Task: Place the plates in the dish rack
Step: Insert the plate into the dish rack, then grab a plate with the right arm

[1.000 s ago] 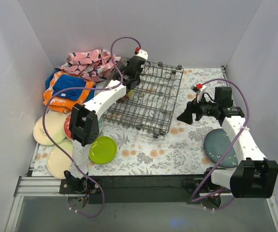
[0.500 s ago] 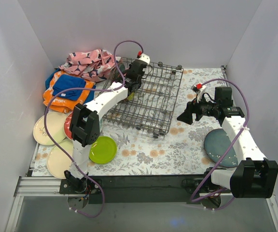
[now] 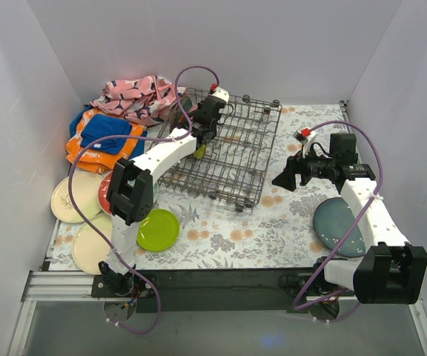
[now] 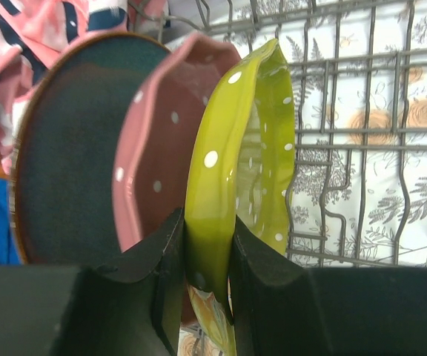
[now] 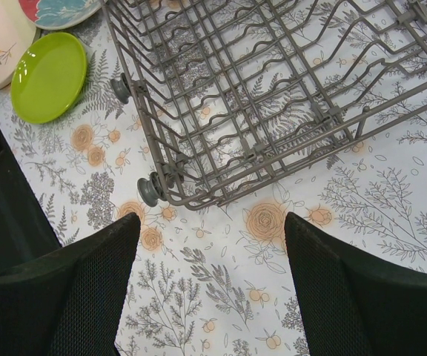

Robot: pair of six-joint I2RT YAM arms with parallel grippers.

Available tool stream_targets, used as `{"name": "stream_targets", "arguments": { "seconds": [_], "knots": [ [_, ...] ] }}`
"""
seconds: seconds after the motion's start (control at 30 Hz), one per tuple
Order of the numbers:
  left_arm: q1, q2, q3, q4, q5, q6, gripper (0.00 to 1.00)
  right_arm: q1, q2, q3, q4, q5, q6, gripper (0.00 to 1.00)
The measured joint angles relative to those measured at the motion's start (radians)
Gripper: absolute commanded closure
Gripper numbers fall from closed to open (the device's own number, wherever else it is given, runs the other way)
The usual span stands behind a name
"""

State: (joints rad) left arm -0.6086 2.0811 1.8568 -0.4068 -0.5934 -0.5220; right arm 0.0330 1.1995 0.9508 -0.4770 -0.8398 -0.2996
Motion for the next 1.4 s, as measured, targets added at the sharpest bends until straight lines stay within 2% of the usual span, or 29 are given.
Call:
{"name": "stream_targets", "arguments": {
  "seconds": [0.1,0.17,0.2,0.3,0.43,0.73,1.0,1.13,1.3,1.4],
  "knots": [
    [0.000,0.000,-0.018,0.004,0.000,-0.012,0.96,0.000,0.000,0.000,0.000,0.000,-0.003,0.16],
    [0.001,0.000,-0.018,0.003,-0.001,-0.018,0.88,0.000,0.000,0.000,0.000,0.000,-0.004,0.16],
    [0.001,0.000,-0.018,0.003,-0.001,-0.021,0.78,0.000,0.000,0.000,0.000,0.000,-0.004,0.16],
    [0.003,0.000,-0.018,0.001,-0.001,-0.037,0.64,0.000,0.000,0.000,0.000,0.000,-0.006,0.16],
    [0.003,0.000,-0.008,0.003,-0.013,-0.045,0.57,0.000,0.000,0.000,0.000,0.000,-0.009,0.16],
    [0.000,0.000,0.043,0.018,-0.019,-0.053,0.53,0.000,0.000,0.000,0.000,0.000,-0.012,0.16],
    [-0.003,-0.024,0.109,-0.008,-0.036,-0.063,0.43,0.000,0.000,0.000,-0.016,-0.001,-0.031,0.16],
    [-0.006,-0.072,0.143,-0.054,-0.027,-0.100,0.35,0.000,0.000,0.002,-0.057,0.001,-0.070,0.15],
    [-0.009,-0.167,0.147,-0.129,0.025,-0.184,0.34,0.000,0.001,0.040,-0.155,0.042,-0.167,0.13],
    [-0.009,-0.261,0.100,-0.173,0.087,-0.248,0.34,0.000,0.014,0.090,-0.243,0.103,-0.262,0.12]
  ]
}}
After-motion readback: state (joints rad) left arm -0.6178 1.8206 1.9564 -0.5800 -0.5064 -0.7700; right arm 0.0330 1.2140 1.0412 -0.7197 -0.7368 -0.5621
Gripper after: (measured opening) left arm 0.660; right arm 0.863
